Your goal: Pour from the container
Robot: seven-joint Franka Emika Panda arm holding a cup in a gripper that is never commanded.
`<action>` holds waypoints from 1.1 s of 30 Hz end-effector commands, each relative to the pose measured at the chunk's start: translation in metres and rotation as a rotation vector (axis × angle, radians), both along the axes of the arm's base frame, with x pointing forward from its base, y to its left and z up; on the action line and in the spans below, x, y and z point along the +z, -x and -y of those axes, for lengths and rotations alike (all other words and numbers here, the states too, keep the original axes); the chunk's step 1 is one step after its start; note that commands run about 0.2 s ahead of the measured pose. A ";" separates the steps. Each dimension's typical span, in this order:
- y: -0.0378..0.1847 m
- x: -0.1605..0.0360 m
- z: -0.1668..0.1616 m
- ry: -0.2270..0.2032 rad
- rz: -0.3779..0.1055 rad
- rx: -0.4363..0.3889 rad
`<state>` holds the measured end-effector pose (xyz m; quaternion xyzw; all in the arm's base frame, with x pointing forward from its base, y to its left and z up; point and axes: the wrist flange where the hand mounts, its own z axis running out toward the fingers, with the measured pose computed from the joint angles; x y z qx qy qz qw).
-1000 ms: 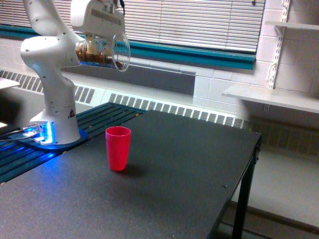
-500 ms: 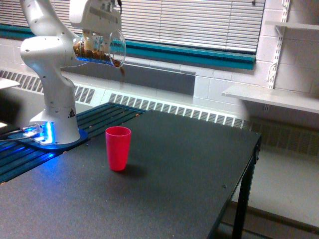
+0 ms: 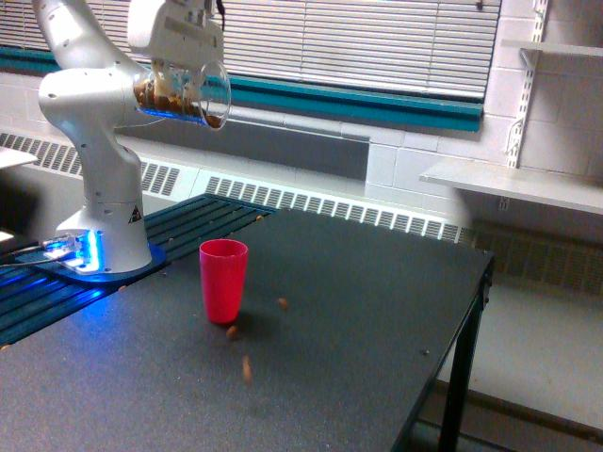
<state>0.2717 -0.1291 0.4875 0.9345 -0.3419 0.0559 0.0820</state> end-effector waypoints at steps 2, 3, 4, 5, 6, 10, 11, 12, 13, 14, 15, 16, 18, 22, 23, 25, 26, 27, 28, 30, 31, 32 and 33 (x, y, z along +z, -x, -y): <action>0.004 -0.002 -0.009 -0.003 -0.028 -0.003; 0.004 -0.001 -0.009 -0.002 -0.032 0.000; 0.003 0.000 -0.009 -0.002 -0.036 0.001; 0.003 0.000 -0.010 -0.002 -0.039 0.001; 0.003 0.001 -0.010 -0.001 -0.044 0.006; -0.002 0.004 -0.011 0.006 -0.053 0.014; -0.002 0.004 -0.012 0.006 -0.055 0.015; -0.003 0.005 -0.012 0.007 -0.058 0.017; -0.005 0.005 -0.012 0.007 -0.060 0.019; -0.006 0.005 -0.013 0.007 -0.063 0.021; -0.007 0.004 -0.013 0.007 -0.064 0.022; -0.008 0.004 -0.013 0.007 -0.067 0.024; -0.010 0.004 -0.014 0.005 -0.074 0.027; -0.013 0.006 -0.015 0.008 -0.084 0.031; -0.013 0.006 -0.015 0.009 -0.086 0.031; -0.013 0.007 -0.016 0.008 -0.091 0.029; -0.013 0.007 -0.017 0.008 -0.093 0.028; -0.013 0.008 -0.017 0.010 -0.095 0.028; -0.012 0.009 -0.017 0.010 -0.098 0.028; -0.010 0.009 -0.018 0.009 -0.103 0.025; -0.009 0.010 -0.018 0.011 -0.105 0.025; -0.008 0.011 -0.019 0.010 -0.109 0.025; -0.007 0.012 -0.019 0.011 -0.113 0.025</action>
